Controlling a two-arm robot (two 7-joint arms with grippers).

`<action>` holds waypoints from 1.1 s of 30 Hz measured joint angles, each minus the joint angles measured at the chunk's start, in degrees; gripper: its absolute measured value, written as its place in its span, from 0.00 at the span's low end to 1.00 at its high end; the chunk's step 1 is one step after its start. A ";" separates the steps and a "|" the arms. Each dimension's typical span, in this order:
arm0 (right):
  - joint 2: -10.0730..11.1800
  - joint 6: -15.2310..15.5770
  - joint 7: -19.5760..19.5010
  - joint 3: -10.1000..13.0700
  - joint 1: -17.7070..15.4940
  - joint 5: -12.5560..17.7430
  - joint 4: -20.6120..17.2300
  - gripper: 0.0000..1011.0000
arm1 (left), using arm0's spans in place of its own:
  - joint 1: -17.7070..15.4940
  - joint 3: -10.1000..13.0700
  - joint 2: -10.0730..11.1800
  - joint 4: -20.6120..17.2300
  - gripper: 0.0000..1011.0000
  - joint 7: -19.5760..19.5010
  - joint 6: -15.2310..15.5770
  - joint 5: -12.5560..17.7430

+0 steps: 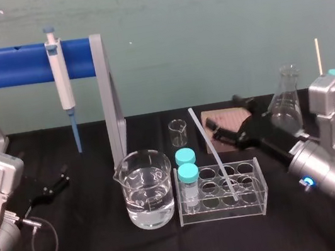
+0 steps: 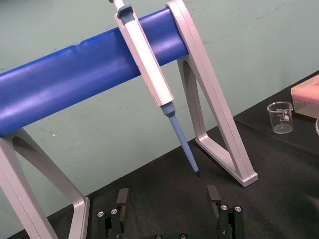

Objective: Pick up the stirring rod with one hand, then place it down.

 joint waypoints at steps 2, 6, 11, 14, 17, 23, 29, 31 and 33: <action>0.24 0.20 -3.51 1.32 -0.94 -1.62 -2.19 0.99 | 0.00 0.00 0.00 0.00 0.99 0.00 0.00 0.00; 0.53 0.69 -10.41 4.08 -3.31 -4.69 -6.16 0.99 | 0.00 0.00 0.00 0.00 0.99 0.00 0.00 0.00; 0.31 3.90 -18.46 6.91 -6.11 -8.60 -8.88 0.99 | 0.00 0.00 0.00 0.00 0.99 0.00 0.00 0.00; 0.06 6.30 -20.65 7.83 -7.16 -9.51 -8.93 0.99 | 0.00 0.00 0.00 0.00 0.99 0.00 0.00 0.00; -0.19 8.02 -21.21 8.28 -7.66 -9.88 -8.31 0.99 | 0.00 0.00 0.00 0.00 0.99 0.00 0.00 0.00; -0.83 10.72 -21.11 8.51 -7.62 -10.62 -5.91 0.99 | 0.00 0.00 0.00 0.00 0.99 0.00 0.00 0.00; -0.86 10.98 -21.02 8.51 -7.58 -10.74 -5.79 0.99 | 0.00 0.00 0.00 0.00 0.99 0.00 0.00 0.00; -0.83 10.86 -21.04 8.53 -7.61 -10.74 -5.93 0.99 | 0.00 0.00 0.00 0.00 0.99 0.00 0.00 0.00; -0.82 10.80 -21.07 8.53 -7.63 -10.74 -6.00 0.99 | 0.00 0.00 0.00 0.00 0.99 0.00 0.00 0.00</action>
